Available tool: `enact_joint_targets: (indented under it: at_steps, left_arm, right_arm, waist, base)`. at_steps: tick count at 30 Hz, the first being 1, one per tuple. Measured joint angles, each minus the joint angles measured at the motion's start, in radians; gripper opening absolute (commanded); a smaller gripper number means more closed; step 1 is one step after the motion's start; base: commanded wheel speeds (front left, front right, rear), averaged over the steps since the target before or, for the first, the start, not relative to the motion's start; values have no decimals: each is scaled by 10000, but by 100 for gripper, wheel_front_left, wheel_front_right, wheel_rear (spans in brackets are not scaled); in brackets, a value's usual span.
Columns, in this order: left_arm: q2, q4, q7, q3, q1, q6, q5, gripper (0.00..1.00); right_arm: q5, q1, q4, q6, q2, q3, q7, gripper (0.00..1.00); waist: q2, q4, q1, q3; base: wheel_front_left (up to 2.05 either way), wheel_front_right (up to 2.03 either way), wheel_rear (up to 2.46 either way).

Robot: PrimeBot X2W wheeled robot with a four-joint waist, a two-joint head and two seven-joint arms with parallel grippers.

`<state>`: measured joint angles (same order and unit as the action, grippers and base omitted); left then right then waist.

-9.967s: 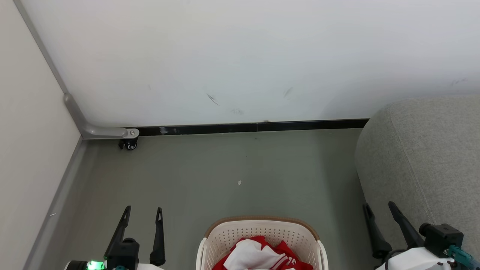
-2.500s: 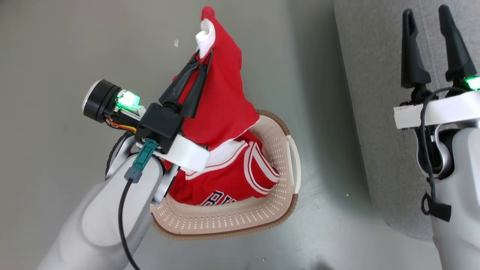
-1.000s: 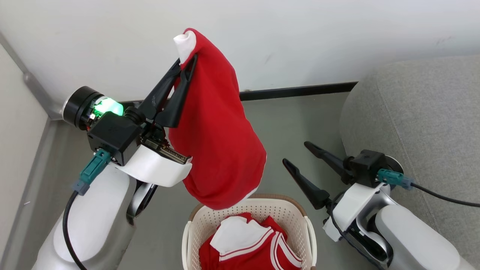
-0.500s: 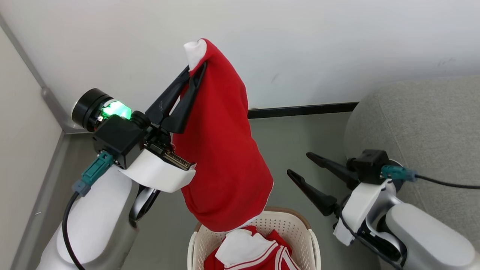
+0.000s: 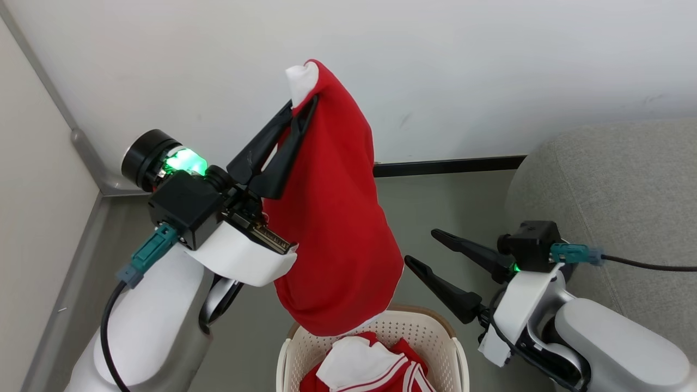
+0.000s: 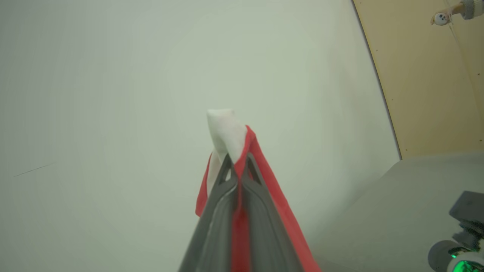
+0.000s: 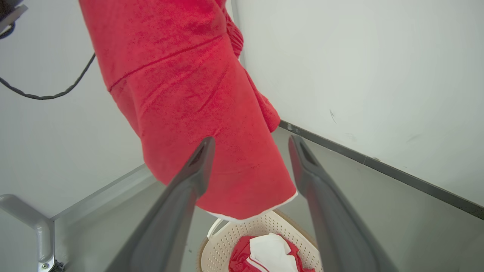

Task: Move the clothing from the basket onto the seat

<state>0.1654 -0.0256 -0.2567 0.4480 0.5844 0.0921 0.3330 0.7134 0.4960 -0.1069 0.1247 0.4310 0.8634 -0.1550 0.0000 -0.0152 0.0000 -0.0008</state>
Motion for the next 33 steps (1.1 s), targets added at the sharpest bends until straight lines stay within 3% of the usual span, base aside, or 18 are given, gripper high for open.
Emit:
enact_joint_targets:
  at_steps: [10, 23, 33]
  left_arm:
    - [-130, 17, 0, 493, -6, 174, 10, 0]
    - [-405, -33, 0, 871, -4, 261, 56, 0]
    - [-479, -31, 0, 1093, 12, 337, 104, 0]
  right_arm:
    - [242, 1292, 349, 0, 577, 1243, 196, 100]
    - [1710, 2784, 771, 0, 1060, 2984, 1034, 100]
    - [1889, 3785, 945, 0, 836, 4245, 1214, 100]
  waist:
    - [0, 142, 0, -28]
    - [0, 442, 0, 21]
    - [0, 609, 0, 132]
  base:
    - [0, 0, 0]
    - [0, 0, 0]
    - [0, 0, 0]
